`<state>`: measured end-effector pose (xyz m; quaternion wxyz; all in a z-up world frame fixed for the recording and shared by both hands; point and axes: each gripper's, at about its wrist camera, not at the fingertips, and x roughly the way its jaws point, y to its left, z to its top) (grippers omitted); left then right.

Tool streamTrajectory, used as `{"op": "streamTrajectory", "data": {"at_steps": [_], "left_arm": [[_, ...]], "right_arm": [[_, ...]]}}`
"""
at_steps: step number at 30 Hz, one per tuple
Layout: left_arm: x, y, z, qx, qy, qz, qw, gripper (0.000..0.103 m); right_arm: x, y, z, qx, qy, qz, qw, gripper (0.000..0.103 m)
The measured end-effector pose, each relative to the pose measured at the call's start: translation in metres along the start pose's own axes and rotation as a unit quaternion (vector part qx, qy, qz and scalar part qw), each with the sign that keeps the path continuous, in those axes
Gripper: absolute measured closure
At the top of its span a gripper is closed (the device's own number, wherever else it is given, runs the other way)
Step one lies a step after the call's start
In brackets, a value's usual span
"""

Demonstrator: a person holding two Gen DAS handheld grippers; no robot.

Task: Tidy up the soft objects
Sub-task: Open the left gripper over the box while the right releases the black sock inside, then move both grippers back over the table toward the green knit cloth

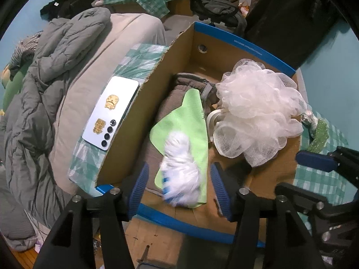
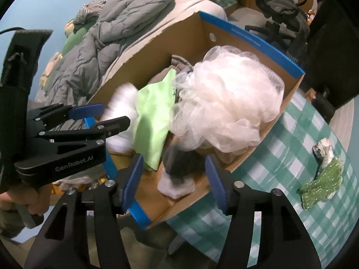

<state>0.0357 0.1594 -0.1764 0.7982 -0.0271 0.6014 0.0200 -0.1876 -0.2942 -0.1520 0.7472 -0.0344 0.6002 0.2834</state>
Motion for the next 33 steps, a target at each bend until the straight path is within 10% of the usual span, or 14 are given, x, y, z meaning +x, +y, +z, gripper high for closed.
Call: {"op": "streamTrajectory", "data": {"at_steps": [33], "left_arm": [[-0.032, -0.082, 0.002, 0.048, -0.017, -0.01, 0.9986, 0.036]], "right_arm": [[-0.059, -0.093, -0.033, 0.062, -0.032, -0.046, 0.997, 0.043]]}}
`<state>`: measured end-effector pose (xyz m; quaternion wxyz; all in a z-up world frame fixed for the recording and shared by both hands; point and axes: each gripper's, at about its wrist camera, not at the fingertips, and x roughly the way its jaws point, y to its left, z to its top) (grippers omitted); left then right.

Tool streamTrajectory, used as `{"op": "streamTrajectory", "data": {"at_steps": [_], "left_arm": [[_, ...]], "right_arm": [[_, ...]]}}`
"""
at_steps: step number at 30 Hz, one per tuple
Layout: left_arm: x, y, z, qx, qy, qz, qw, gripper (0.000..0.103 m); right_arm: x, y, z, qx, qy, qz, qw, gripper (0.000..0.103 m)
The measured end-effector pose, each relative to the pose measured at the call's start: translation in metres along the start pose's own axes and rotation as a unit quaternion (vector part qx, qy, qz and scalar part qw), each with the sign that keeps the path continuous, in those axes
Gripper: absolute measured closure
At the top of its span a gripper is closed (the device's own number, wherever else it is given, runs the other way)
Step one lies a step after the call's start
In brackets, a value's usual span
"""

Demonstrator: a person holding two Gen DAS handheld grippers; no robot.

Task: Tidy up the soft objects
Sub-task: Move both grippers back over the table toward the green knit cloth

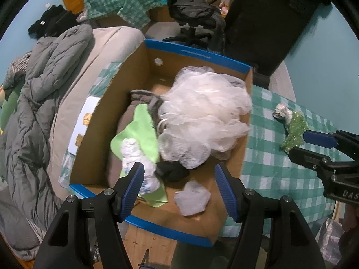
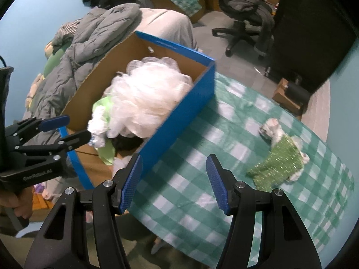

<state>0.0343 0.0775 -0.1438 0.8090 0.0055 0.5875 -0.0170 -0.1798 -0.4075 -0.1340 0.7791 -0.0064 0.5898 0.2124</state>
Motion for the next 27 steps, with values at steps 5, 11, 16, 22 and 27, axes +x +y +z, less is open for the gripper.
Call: {"op": "streamTrajectory", "data": {"at_steps": [5, 11, 16, 22, 27], "left_arm": [[-0.005, -0.023, 0.004, 0.023, -0.006, -0.007, 0.9997, 0.036], [-0.005, -0.049, 0.009, 0.049, -0.007, -0.011, 0.9987, 0.036], [-0.006, -0.07, 0.012, 0.064, -0.009, -0.018, 0.9978, 0.036], [-0.006, -0.096, 0.016, 0.08, -0.01, -0.028, 0.9963, 0.036], [-0.002, -0.117, 0.018, 0.1, -0.008, -0.036, 0.9943, 0.036]], "right_arm": [[-0.008, -0.028, -0.008, 0.021, -0.003, -0.01, 1.0, 0.043], [-0.02, -0.058, -0.017, 0.042, -0.009, -0.026, 0.999, 0.043], [-0.03, -0.081, -0.026, 0.052, -0.011, -0.038, 0.998, 0.043], [-0.036, -0.109, -0.035, 0.063, -0.008, -0.053, 0.997, 0.043], [-0.037, -0.13, -0.043, 0.068, -0.001, -0.063, 0.996, 0.043]]}}
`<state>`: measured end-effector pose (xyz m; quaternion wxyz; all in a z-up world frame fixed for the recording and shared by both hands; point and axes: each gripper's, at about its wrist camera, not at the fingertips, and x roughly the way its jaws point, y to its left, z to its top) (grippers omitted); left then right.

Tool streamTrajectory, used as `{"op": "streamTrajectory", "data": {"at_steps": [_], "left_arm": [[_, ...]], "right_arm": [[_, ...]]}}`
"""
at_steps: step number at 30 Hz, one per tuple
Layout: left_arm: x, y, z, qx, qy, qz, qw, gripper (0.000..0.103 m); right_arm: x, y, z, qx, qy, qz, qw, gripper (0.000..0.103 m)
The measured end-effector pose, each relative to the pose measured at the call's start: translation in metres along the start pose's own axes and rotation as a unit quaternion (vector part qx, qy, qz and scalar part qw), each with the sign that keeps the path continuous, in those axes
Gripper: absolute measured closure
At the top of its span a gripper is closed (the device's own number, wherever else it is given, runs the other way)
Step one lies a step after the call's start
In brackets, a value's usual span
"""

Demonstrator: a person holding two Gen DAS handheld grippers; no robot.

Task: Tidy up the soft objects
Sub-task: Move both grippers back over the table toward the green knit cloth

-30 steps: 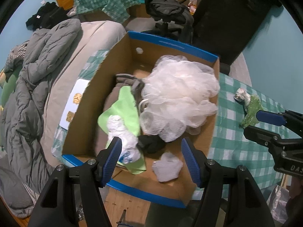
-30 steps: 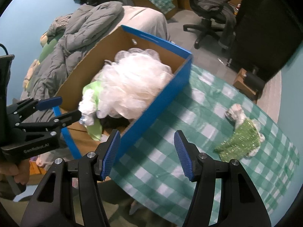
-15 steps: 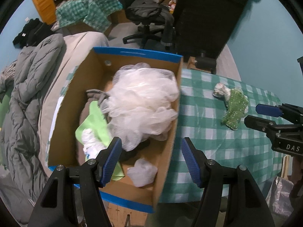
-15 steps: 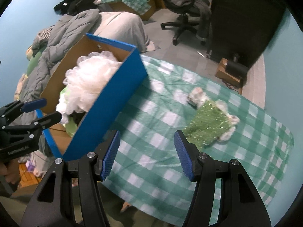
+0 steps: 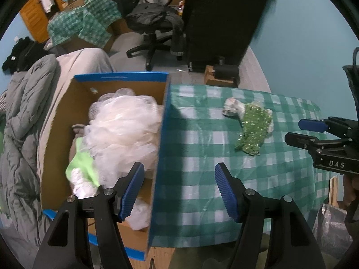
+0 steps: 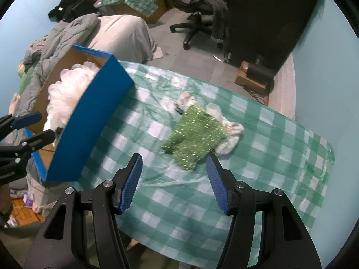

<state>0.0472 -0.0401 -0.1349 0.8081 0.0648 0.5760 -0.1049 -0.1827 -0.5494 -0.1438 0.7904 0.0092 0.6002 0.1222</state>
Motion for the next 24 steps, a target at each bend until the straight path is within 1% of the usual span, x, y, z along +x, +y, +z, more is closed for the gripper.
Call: {"op": "streamTrajectory", "data": {"at_steps": [5, 7, 13, 20, 24], "left_arm": [[0.013, -0.023, 0.005, 0.026, 0.011, -0.004, 0.9996, 0.036], [0.019, -0.031, 0.005, 0.036, 0.016, -0.005, 0.9992, 0.033], [0.04, -0.048, 0.012, 0.054, 0.033, -0.008, 0.998, 0.033], [0.066, -0.061, 0.028, 0.05, 0.05, -0.014, 0.9974, 0.033], [0.084, -0.061, 0.042, 0.026, 0.059, -0.025, 0.9976, 0.033]], "right_arm": [[0.002, -0.018, -0.002, 0.002, 0.005, -0.008, 1.0, 0.043], [0.003, -0.026, -0.001, 0.003, 0.007, -0.011, 1.0, 0.043], [0.011, -0.042, 0.005, 0.004, 0.01, -0.018, 1.0, 0.043], [0.032, -0.057, 0.018, 0.012, 0.018, -0.026, 0.999, 0.043], [0.044, -0.064, 0.028, 0.012, 0.021, -0.027, 0.999, 0.043]]}}
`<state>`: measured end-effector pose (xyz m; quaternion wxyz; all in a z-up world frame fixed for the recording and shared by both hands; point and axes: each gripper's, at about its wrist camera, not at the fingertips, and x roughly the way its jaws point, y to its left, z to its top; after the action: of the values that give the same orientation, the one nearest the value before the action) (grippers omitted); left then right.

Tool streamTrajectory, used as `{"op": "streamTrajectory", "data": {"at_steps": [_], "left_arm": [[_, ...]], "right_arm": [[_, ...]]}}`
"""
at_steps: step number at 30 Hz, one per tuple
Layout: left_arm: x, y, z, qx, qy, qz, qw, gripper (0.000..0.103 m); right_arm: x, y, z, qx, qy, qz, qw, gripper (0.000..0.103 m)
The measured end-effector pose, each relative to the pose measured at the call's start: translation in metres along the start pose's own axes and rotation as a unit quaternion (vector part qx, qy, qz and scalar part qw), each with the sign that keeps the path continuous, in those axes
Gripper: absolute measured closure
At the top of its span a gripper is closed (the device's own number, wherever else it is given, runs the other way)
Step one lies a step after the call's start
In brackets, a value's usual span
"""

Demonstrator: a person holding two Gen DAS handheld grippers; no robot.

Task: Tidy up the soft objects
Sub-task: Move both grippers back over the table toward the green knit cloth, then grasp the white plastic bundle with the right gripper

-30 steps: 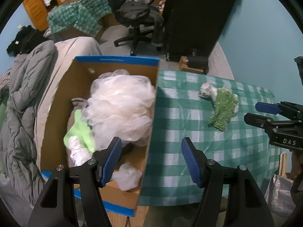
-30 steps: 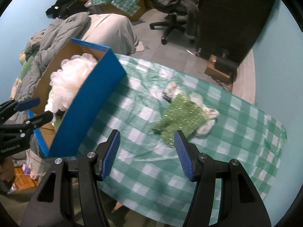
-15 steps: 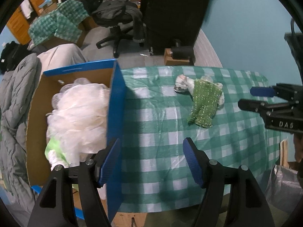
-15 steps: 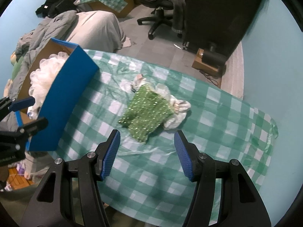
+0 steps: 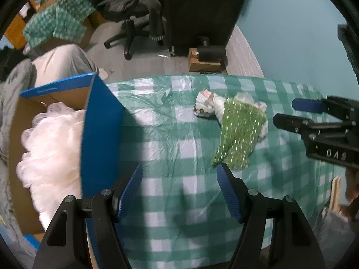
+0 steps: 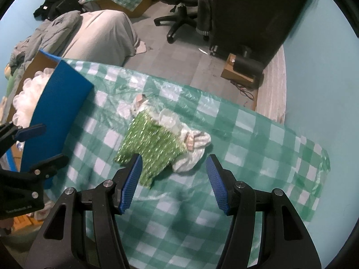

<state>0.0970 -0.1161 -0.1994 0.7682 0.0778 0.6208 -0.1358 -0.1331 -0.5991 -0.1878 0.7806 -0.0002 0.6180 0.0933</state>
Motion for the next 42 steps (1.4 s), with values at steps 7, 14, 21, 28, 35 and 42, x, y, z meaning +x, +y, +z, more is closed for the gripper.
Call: {"op": "streamTrajectory", "data": {"at_steps": [7, 14, 21, 28, 35, 42], "left_arm": [[0.026, 0.003, 0.021, -0.015, 0.009, 0.019, 0.9997, 0.033], [0.046, 0.0, 0.025, -0.012, 0.014, 0.023, 0.9996, 0.031], [0.056, -0.003, 0.021, -0.009, 0.032, 0.012, 0.9994, 0.03], [0.057, -0.001, 0.012, -0.004, 0.041, 0.004, 0.9992, 0.029], [0.057, 0.002, -0.012, 0.006, 0.056, -0.003, 0.9984, 0.029], [0.057, 0.008, -0.037, 0.005, 0.069, -0.001, 0.9976, 0.029]], "right_arm": [[0.019, -0.01, 0.023, 0.005, 0.003, -0.012, 1.0, 0.043], [0.044, -0.021, 0.039, 0.012, 0.009, -0.025, 1.0, 0.043], [0.062, -0.021, 0.038, 0.003, 0.034, -0.029, 0.999, 0.043], [0.066, -0.01, 0.018, -0.007, 0.054, -0.019, 0.998, 0.043], [0.066, 0.006, -0.006, -0.006, 0.065, 0.0, 0.998, 0.043], [0.067, 0.024, -0.027, -0.003, 0.073, 0.011, 0.997, 0.043]]}}
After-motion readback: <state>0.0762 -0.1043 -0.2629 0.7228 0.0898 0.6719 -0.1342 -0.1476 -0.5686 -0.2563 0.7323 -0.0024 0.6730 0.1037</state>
